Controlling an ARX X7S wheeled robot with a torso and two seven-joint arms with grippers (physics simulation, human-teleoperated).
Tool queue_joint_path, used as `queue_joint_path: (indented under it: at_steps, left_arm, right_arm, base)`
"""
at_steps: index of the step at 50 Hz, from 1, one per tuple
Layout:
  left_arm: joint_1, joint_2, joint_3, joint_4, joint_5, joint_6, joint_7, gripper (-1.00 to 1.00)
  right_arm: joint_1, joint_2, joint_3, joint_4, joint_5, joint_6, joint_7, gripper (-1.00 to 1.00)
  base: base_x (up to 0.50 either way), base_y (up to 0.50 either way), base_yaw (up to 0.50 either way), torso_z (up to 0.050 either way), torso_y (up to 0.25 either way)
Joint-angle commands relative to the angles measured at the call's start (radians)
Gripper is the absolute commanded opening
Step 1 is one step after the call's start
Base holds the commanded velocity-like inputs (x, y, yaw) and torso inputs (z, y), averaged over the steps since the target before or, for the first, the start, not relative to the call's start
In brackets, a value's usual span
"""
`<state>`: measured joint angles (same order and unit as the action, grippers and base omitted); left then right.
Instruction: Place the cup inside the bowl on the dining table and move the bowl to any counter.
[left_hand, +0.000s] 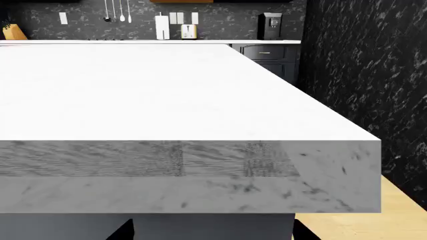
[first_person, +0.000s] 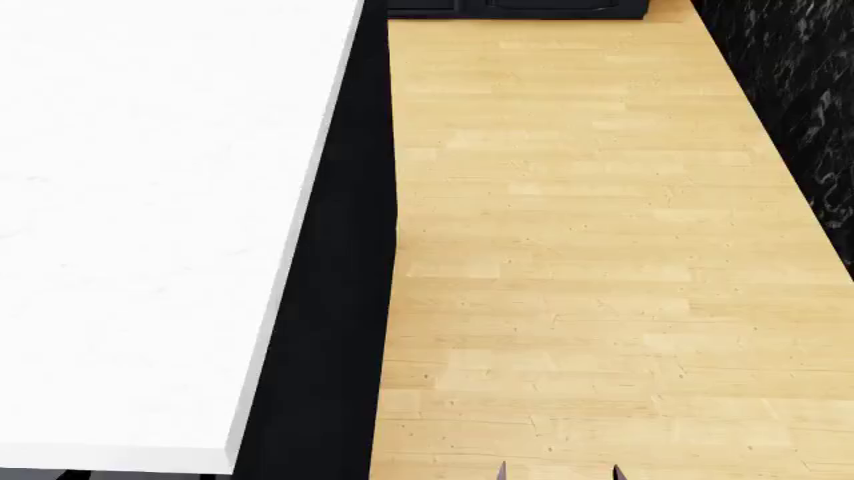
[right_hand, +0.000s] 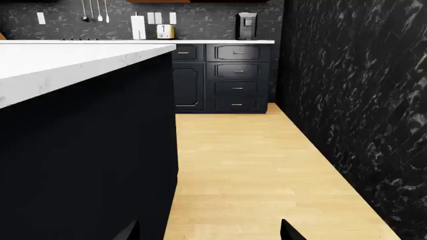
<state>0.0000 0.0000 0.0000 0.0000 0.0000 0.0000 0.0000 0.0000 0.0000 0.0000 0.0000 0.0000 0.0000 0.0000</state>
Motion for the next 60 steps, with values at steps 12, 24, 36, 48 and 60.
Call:
queue_joint_path:
  at_steps: [12, 24, 36, 48, 60]
  left_arm:
    - [-0.006, -0.048, 0.068, -0.014, -0.025, -0.016, -0.054, 1.0]
    - [-0.006, -0.068, 0.089, -0.016, -0.043, -0.014, -0.078, 1.0]
    - [-0.009, -0.079, 0.108, -0.01, -0.051, -0.019, -0.102, 1.0]
    - [-0.007, -0.098, 0.125, -0.014, -0.054, -0.031, -0.12, 1.0]
    - [-0.005, -0.108, 0.138, -0.002, -0.075, -0.027, -0.132, 1.0]
  right_arm:
    - [0.001, 0.048, -0.061, 0.004, 0.041, -0.016, 0.051, 1.0]
    - [-0.001, 0.067, -0.084, 0.0, 0.062, -0.018, 0.072, 1.0]
    - [0.004, 0.085, -0.109, -0.004, 0.056, -0.017, 0.094, 1.0]
    - [0.004, 0.099, -0.121, -0.002, 0.06, -0.01, 0.121, 1.0]
    - [0.004, 0.109, -0.132, -0.005, 0.075, -0.014, 0.136, 1.0]
  base:
    - [0.0, 0.0, 0.0, 0.0, 0.0]
    - [-0.36, 0.0, 0.0, 0.0, 0.0]
    - [-0.37, 0.11, 0.0, 0.0, 0.0]
    - [-0.04, 0.5, 0.0, 0.0, 0.0]
    - [-0.07, 0.5, 0.0, 0.0, 0.0]
